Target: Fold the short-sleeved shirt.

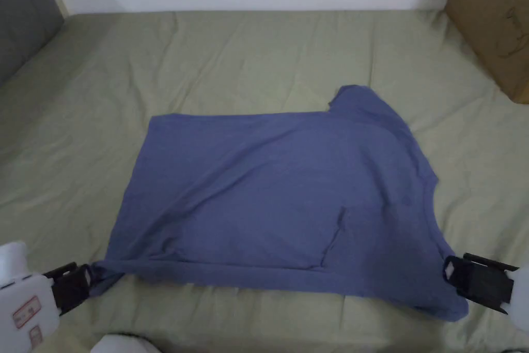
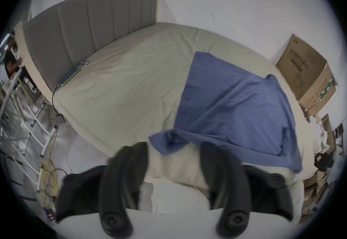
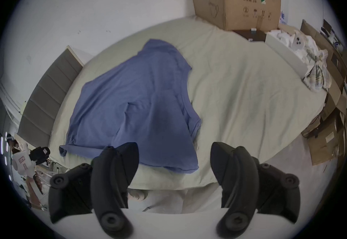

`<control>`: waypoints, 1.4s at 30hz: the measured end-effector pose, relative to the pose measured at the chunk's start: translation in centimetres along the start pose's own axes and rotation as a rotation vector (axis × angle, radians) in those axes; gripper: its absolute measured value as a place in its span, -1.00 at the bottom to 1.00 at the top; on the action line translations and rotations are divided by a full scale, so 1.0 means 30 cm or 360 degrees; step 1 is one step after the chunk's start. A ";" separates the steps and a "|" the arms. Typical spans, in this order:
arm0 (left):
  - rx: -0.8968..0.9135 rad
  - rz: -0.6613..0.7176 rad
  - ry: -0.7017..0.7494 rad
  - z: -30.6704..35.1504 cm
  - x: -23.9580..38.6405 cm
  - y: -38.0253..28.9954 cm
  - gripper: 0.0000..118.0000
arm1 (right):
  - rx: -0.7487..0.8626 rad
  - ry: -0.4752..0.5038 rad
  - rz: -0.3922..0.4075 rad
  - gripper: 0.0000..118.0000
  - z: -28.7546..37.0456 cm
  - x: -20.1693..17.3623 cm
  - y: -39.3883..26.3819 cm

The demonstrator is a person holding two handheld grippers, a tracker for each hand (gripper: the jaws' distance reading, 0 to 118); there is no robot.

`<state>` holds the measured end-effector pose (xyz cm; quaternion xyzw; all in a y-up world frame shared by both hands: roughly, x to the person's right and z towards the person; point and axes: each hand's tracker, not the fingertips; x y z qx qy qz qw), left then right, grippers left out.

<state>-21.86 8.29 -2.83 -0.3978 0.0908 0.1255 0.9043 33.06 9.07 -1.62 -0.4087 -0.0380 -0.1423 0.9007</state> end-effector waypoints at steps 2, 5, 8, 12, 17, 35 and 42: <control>0.0007 -0.0061 0.0075 0.025 0.013 -0.037 -1.00 | 0.0049 -0.0060 0.0062 -0.91 0.018 -0.013 -0.024; -0.0034 -0.0198 0.0103 0.011 0.038 -0.054 -1.00 | -0.0058 -0.0070 0.0072 -0.91 -0.010 -0.017 -0.060; -0.0002 -0.0187 0.0125 -0.021 0.047 -0.033 -0.97 | -0.0140 -0.0039 0.0026 -0.91 -0.057 -0.018 -0.088; -0.0027 -0.0209 0.0105 -0.146 0.043 0.010 0.50 | -0.0180 -0.0007 -0.0005 -0.91 -0.094 -0.030 -0.106; -0.0143 -0.0106 0.0133 -0.313 -0.011 0.034 0.47 | -0.0243 -0.0021 0.0040 -0.91 -0.136 -0.052 -0.097; -0.0174 -0.0212 0.0105 -0.321 0.053 0.027 -0.88 | -0.0506 -0.0136 0.0145 0.27 -0.329 -0.041 -0.086; -0.0200 -0.0198 0.0092 -0.298 0.053 0.041 -0.88 | -0.0471 -0.0077 0.0032 -0.78 -0.283 -0.033 -0.076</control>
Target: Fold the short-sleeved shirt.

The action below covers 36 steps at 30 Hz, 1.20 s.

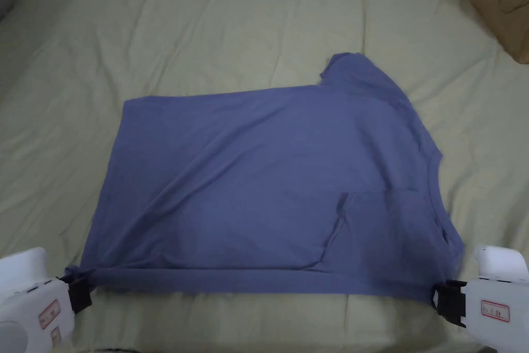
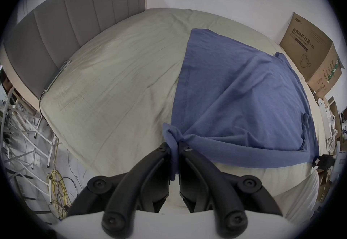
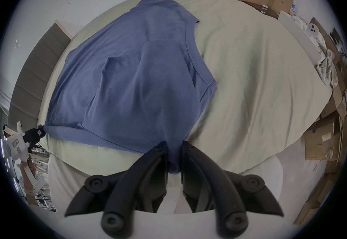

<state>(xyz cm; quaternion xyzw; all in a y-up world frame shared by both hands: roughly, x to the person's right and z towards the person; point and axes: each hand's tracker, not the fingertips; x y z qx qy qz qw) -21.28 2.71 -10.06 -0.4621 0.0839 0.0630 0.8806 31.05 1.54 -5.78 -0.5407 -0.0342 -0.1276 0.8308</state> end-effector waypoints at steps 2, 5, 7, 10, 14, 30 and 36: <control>-0.0003 -0.0018 0.0004 0.013 0.002 0.006 -0.88 | 0.0017 0.0056 -0.0121 -0.78 0.030 0.002 0.018; -0.0040 -0.0088 0.0022 0.029 0.013 0.038 -0.88 | 0.0095 0.0110 -0.0155 -0.78 0.093 0.008 0.065; -0.0051 -0.0133 0.0057 0.039 0.029 0.071 -0.88 | 0.0130 0.0133 -0.0172 -0.78 0.127 0.007 0.122; -0.0018 -0.0271 0.0076 0.048 0.060 0.138 -0.87 | 0.0197 0.0140 -0.0164 -0.78 0.131 -0.005 0.233; 0.0003 -0.0383 0.0126 -0.011 0.119 0.254 -0.87 | 0.0227 0.0076 -0.0161 -0.78 0.040 -0.023 0.407; -0.0063 -0.0147 0.0130 -0.097 0.036 0.339 0.46 | 0.0256 -0.0092 -0.0048 0.49 -0.064 -0.015 0.526; -0.0041 0.0028 -0.0140 -0.020 0.006 0.175 -1.00 | 0.0296 -0.0058 -0.0158 -0.91 0.031 0.026 0.318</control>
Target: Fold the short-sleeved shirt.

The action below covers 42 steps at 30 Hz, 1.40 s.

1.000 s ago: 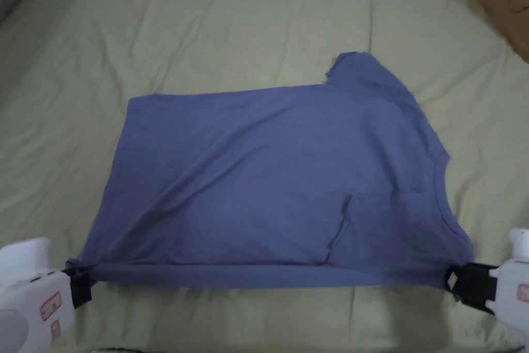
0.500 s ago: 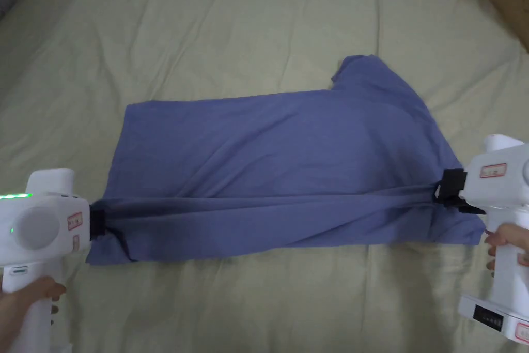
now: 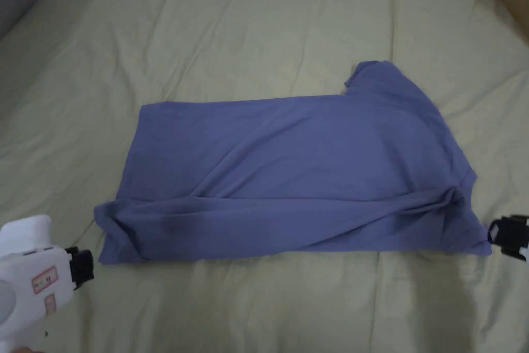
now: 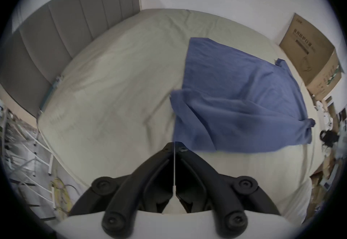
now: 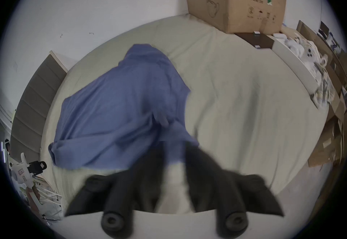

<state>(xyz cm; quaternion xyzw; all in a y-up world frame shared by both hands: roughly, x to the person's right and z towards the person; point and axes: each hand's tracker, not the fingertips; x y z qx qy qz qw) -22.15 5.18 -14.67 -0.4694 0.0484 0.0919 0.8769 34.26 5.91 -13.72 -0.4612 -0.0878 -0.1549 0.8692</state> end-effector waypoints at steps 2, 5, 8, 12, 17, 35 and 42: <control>-0.0084 -0.0010 -0.0031 -0.011 0.006 -0.023 -1.00 | -0.0029 0.0037 -0.0034 -0.93 -0.001 0.018 -0.047; 0.0006 -0.0010 0.0013 -0.032 0.015 -0.019 -0.94 | -0.0080 0.0017 -0.0080 -0.93 -0.013 0.039 -0.086; 0.0002 0.0036 0.0002 -0.069 0.012 0.041 0.10 | -0.0111 0.0059 -0.0155 -0.93 -0.014 0.062 -0.100; -0.0126 0.0094 -0.0053 -0.190 0.003 0.078 0.13 | -0.0100 0.0031 -0.0083 -0.93 -0.013 0.048 -0.104; -0.0191 0.0055 0.0064 -0.230 0.022 0.067 -0.25 | -0.0101 0.0053 -0.0080 -0.92 -0.031 0.040 -0.099; -0.0095 -0.0128 0.0071 -0.082 0.053 0.141 -0.90 | -0.0232 0.0128 0.0136 -0.85 -0.203 0.046 0.045; -0.0051 -0.0123 0.0049 -0.009 0.025 0.148 -0.90 | -0.0185 0.0151 0.0134 -0.89 -0.120 0.055 0.049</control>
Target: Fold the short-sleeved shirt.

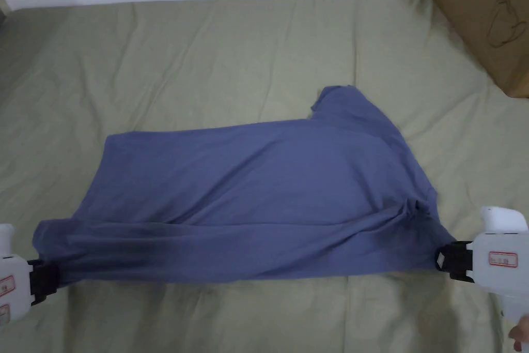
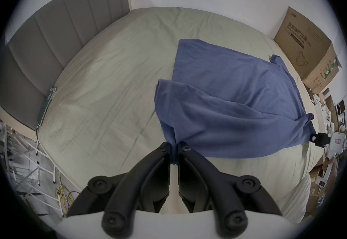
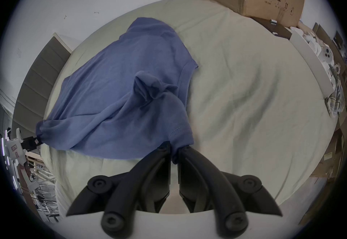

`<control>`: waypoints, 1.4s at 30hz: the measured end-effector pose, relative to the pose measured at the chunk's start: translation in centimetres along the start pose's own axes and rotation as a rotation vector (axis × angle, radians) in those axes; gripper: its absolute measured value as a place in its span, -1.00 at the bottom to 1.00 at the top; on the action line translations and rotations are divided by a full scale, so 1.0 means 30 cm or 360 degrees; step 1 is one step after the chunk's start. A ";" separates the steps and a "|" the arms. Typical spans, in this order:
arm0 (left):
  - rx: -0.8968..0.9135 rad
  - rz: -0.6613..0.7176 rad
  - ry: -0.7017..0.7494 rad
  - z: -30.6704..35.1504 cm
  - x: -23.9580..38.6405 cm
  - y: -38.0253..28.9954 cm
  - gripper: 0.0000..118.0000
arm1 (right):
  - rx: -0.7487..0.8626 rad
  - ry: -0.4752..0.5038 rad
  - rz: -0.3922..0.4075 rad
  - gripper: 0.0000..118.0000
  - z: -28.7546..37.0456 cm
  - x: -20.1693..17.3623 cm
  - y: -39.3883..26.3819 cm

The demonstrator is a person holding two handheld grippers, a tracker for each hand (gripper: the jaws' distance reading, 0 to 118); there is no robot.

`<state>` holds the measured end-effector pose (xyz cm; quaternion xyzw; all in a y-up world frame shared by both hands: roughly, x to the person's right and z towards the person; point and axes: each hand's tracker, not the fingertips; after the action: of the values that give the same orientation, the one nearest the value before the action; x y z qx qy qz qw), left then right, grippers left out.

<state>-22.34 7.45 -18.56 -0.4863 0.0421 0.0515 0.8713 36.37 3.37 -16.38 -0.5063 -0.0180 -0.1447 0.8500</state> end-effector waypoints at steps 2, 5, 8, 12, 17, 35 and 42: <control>-0.0003 0.0035 -0.0027 0.017 -0.024 -0.018 -0.90 | 0.0029 0.0016 -0.0034 -0.89 0.036 0.019 -0.012; -0.0018 0.0019 -0.0023 0.041 -0.038 -0.055 -0.90 | 0.0038 0.0021 -0.0063 -0.89 0.089 0.043 -0.038; -0.0035 -0.0013 0.0024 0.071 -0.052 -0.096 -0.90 | 0.0023 0.0058 -0.0108 -0.89 0.141 0.069 -0.088; -0.0083 -0.0031 0.0029 0.100 -0.073 -0.158 -0.90 | -0.0034 0.0075 -0.0096 -0.89 0.200 0.078 -0.181; -0.0114 -0.0061 0.0064 0.087 -0.096 -0.230 -0.90 | -0.0147 0.0033 -0.0095 -0.89 0.206 0.086 -0.304; 0.0116 0.0067 -0.0076 0.130 0.028 -0.094 -0.96 | 0.0006 -0.0008 -0.0109 -0.87 0.169 -0.062 -0.114; 0.0064 -0.0021 -0.0053 0.018 0.082 -0.025 -1.00 | 0.0004 0.0077 -0.0057 -1.00 0.036 -0.094 0.052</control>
<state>-19.78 7.64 -17.94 -0.4679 0.0254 0.0530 0.8818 34.20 5.64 -17.71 -0.5013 -0.0065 -0.1719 0.8480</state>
